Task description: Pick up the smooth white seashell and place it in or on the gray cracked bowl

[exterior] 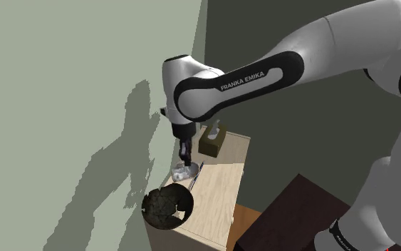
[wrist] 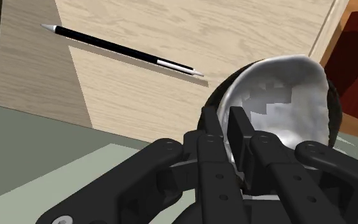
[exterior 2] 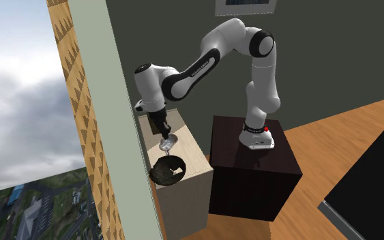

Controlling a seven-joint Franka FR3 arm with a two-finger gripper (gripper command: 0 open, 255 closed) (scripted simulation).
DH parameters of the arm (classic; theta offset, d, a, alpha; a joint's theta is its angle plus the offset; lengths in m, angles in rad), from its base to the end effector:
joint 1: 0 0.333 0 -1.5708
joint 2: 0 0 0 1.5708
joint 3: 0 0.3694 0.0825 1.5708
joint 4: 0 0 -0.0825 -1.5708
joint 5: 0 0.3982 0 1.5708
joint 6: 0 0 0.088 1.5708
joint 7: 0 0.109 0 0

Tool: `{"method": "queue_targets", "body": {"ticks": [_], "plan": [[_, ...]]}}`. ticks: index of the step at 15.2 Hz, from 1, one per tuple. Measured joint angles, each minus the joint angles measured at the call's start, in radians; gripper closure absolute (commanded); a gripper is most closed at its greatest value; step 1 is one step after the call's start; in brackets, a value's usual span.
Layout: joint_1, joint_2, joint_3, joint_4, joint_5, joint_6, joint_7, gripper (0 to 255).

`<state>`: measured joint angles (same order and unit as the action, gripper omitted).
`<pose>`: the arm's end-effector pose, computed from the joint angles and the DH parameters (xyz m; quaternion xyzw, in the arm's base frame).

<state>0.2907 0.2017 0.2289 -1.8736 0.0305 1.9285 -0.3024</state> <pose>0.5356 0.3001 0.4406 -0.9166 -0.3919 0.0744 0.0288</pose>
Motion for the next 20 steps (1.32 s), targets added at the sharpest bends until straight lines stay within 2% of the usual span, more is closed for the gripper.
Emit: {"method": "queue_targets", "body": {"ticks": [2,3,4,6,9,12,16,18,19,20], "plan": [[0.027,0.034,0.014,0.056,-0.007,-0.023,0.051,255],[0.033,0.039,0.013,0.078,-0.010,-0.066,0.085,255],[0.038,0.051,0.017,0.117,-0.016,-0.143,0.138,255],[0.053,0.078,0.030,0.163,-0.027,-0.200,0.305,255],[0.039,0.090,0.074,0.115,-0.036,-0.081,0.421,255],[0.005,0.105,0.126,0.123,-0.062,-0.063,0.542,255],[-0.068,0.118,0.218,0.090,-0.105,0.051,0.659,255],[-0.105,0.134,0.269,0.098,-0.138,0.058,0.735,255],[-0.105,0.132,0.269,0.097,-0.138,0.057,0.748,0],[-0.106,0.132,0.269,0.097,-0.138,0.057,0.742,0]]}}
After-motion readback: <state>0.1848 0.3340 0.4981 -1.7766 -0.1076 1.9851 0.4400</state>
